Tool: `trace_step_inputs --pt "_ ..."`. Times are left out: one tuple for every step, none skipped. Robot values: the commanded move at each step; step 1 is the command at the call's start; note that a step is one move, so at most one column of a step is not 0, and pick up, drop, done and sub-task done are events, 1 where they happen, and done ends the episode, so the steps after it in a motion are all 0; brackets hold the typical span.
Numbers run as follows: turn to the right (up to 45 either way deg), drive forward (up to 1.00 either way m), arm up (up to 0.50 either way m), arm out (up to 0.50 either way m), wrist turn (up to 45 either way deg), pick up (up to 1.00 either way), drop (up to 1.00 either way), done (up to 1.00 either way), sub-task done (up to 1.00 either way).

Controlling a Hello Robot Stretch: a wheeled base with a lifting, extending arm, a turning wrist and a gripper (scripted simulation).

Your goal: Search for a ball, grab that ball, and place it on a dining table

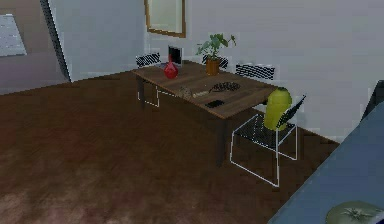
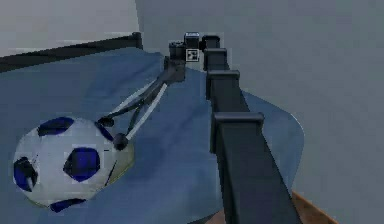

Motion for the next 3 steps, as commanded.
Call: trace_step_inputs --pt "0.0 0.00 0.00 -0.40 0.0 0.00 0.00 0.00 0.00" --pt "-45.0 0.00 0.00 0.00 0.0 0.00 0.00 0.00 0.00" --pt "-45.0 0.00 0.00 0.00 0.0 0.00 0.00 0.00 0.00"
